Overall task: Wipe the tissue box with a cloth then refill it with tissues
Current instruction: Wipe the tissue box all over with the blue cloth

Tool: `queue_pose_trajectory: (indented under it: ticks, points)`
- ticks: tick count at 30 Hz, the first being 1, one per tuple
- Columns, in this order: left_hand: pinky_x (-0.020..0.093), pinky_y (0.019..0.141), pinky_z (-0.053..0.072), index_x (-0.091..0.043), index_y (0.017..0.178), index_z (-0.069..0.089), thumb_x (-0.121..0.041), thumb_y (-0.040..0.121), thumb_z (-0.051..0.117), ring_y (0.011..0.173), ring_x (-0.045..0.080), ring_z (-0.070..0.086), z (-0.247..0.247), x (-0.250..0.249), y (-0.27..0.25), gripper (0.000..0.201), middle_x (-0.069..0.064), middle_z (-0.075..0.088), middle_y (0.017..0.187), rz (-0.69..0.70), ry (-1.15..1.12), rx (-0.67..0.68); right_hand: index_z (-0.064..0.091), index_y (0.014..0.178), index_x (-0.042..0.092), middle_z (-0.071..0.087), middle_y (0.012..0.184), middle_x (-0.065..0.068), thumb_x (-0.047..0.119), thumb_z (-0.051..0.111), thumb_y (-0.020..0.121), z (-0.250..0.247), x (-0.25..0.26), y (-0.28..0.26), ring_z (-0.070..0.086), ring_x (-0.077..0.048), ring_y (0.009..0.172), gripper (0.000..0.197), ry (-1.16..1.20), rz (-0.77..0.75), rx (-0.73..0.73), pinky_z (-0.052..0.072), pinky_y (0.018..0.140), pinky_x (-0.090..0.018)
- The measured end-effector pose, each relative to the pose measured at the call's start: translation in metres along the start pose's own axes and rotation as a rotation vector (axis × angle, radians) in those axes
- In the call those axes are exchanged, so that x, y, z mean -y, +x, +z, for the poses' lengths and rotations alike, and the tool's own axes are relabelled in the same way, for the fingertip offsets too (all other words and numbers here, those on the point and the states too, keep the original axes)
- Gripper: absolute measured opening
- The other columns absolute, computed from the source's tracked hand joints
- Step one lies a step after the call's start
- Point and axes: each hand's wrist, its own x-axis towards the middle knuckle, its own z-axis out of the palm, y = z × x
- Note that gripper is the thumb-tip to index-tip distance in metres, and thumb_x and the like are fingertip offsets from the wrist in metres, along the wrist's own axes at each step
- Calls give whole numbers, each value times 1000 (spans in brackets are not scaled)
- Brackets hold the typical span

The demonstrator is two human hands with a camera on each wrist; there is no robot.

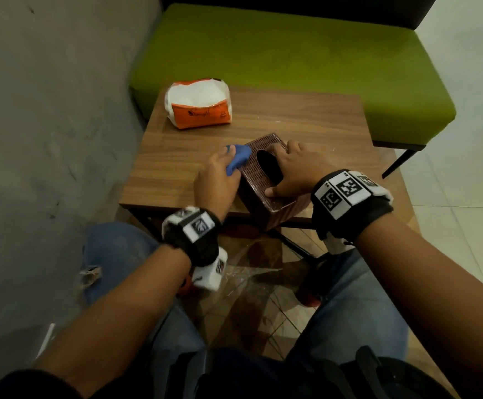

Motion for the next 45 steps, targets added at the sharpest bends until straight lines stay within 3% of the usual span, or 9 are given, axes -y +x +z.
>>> queue_pose_trajectory:
  ticks: [4,7,11,15,20,26,32,40,45]
  points:
    - [32,102,40,-14,135,50,-4,84,61,128,21,46,4,6,-61,53,5,47,142,190,7,51,9,153,15,29,148,-17,57,67,79,4,2,3,31,-34,137,103,20,-4,-39,38,103,-44]
    - [31,103,40,-14,134,51,-2,83,60,127,20,48,-3,17,-51,53,4,51,139,188,1,67,-2,155,10,24,152,-18,57,67,80,3,2,2,27,-33,140,112,39,10,-30,37,105,-45]
    - [17,105,28,-11,134,50,-3,86,56,132,18,43,-10,21,0,49,6,48,142,88,-12,60,20,148,-3,25,149,-17,55,70,79,0,5,-1,28,-32,138,103,80,46,1,38,103,-43]
    - [31,105,37,-18,132,53,-3,84,58,129,21,44,-6,7,-6,50,2,47,143,171,61,98,48,128,-1,32,138,-18,49,74,77,-4,7,2,35,-34,130,76,105,46,24,40,100,-42]
    - [28,95,39,-21,135,50,-2,81,62,120,20,48,-6,7,-70,57,-3,47,142,339,62,197,45,129,-7,36,136,-25,33,75,80,3,5,8,42,-40,126,70,176,23,-53,38,102,-43]
    - [20,102,28,-15,134,50,-4,84,58,130,23,43,-5,8,-3,52,3,44,145,181,47,127,43,134,1,35,142,-20,51,70,80,5,2,4,35,-34,131,79,212,23,-55,36,104,-40]
    - [23,96,35,-18,138,47,-10,85,59,124,18,46,-9,9,-80,55,-4,41,147,303,72,198,44,132,-5,33,141,-20,39,71,83,8,4,6,37,-35,130,71,211,34,-81,39,102,-41]
    - [21,101,31,-15,134,51,-5,85,59,127,20,44,-8,0,-48,50,1,46,144,202,32,157,46,132,-2,37,141,-19,47,69,84,5,6,1,35,-34,131,72,208,40,-93,37,103,-41]
    - [25,96,43,-22,127,58,-34,80,70,121,13,52,-1,0,-85,50,-6,54,136,139,-69,37,45,133,-4,37,142,-22,43,63,89,6,8,-2,34,-35,132,68,167,33,-88,34,105,-39]
